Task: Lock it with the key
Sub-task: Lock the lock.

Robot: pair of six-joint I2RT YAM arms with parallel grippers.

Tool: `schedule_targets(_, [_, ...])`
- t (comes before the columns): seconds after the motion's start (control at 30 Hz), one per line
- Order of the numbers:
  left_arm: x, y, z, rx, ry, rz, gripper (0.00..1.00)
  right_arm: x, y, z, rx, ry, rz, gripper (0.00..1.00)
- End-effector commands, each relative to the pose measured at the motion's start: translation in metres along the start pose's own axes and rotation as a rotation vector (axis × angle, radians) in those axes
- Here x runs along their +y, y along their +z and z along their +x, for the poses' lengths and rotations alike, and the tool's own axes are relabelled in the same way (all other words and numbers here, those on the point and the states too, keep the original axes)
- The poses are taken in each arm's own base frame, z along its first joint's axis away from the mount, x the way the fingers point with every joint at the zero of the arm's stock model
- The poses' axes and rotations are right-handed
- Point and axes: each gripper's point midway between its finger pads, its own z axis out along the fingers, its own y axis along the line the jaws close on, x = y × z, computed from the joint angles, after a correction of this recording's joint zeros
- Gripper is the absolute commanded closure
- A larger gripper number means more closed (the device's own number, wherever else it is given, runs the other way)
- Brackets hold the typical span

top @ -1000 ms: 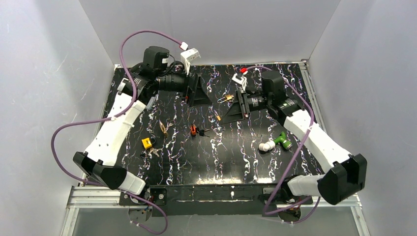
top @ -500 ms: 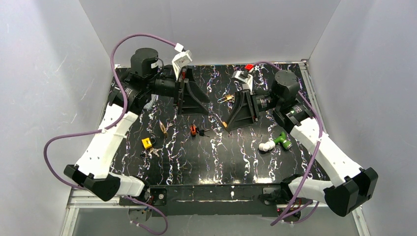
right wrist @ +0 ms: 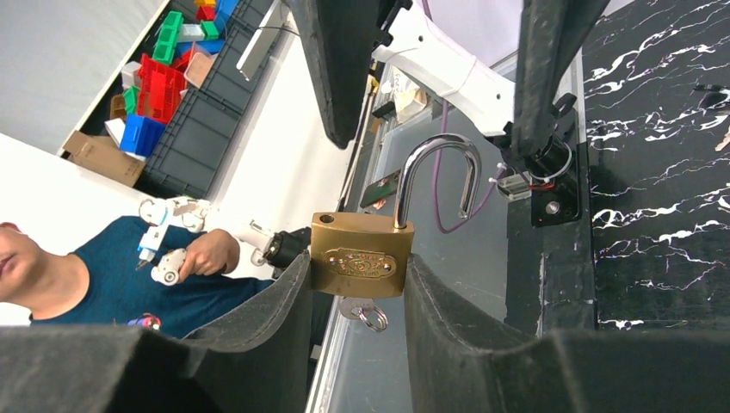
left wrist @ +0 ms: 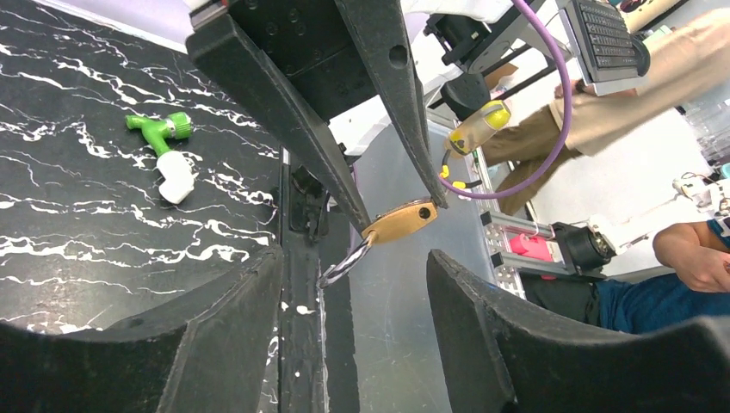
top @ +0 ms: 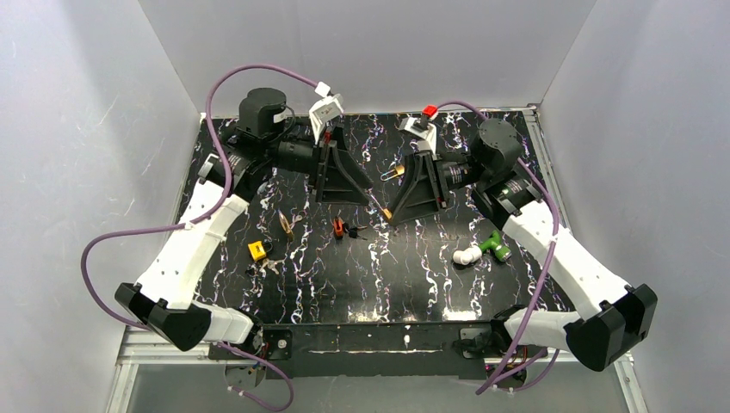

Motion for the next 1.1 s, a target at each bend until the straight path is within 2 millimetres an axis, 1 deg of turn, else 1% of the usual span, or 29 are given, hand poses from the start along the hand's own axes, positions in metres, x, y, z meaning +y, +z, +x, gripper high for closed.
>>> schedule_targets(0.0, [-0.012, 0.000, 0.007, 0.012, 0.007, 0.044, 0.41, 0.017, 0.002, -0.015, -0.020, -0.097, -0.017, 0.99])
schedule_targets(0.1, [-0.013, 0.002, 0.010, 0.018, 0.000, 0.051, 0.44, 0.017, 0.002, -0.017, -0.023, -0.098, -0.016, 0.99])
schedule_targets(0.47, [-0.014, 0.002, 0.016, 0.026, -0.017, 0.043, 0.62, 0.012, 0.002, -0.019, -0.032, -0.090, -0.002, 0.99])
schedule_targets(0.57, [-0.015, 0.002, 0.016, 0.025, -0.016, 0.044, 0.72, 0.008, 0.003, -0.020, -0.035, -0.087, 0.014, 0.99])
schedule_targets(0.73, [-0.014, 0.003, 0.015, 0.024, -0.023, 0.033, 0.99, -0.002, 0.002, -0.020, -0.048, -0.080, 0.070, 0.99])
schedule_targets(0.83, [-0.011, 0.004, 0.011, 0.012, -0.026, -0.002, 1.00, -0.013, 0.001, -0.021, -0.062, -0.072, 0.126, 0.98])
schedule_targets(0.87, [-0.008, 0.004, 0.009, 0.002, -0.032, -0.024, 1.00, -0.017, 0.001, -0.022, -0.073, -0.072, 0.153, 0.94])
schedule_targets(0.9, [-0.005, 0.005, 0.005, -0.015, -0.037, -0.047, 1.00, -0.020, 0.000, -0.025, -0.086, -0.082, 0.178, 0.82])
schedule_targets(0.97, [-0.004, 0.005, -0.007, -0.064, -0.053, -0.077, 1.00, -0.026, -0.001, -0.031, -0.124, -0.110, 0.225, 0.53])
schedule_targets(1.0, [-0.004, 0.006, -0.017, -0.105, -0.065, -0.088, 1.00, -0.027, -0.002, -0.034, -0.147, -0.125, 0.246, 0.44])
schedule_targets(1.03, [-0.006, 0.005, -0.025, -0.145, -0.069, -0.097, 1.00, -0.027, -0.003, -0.039, -0.173, -0.150, 0.260, 0.39])
schedule_targets(1.07, [-0.007, 0.005, -0.035, -0.193, -0.073, -0.110, 1.00, -0.025, -0.004, -0.044, -0.200, -0.170, 0.268, 0.36])
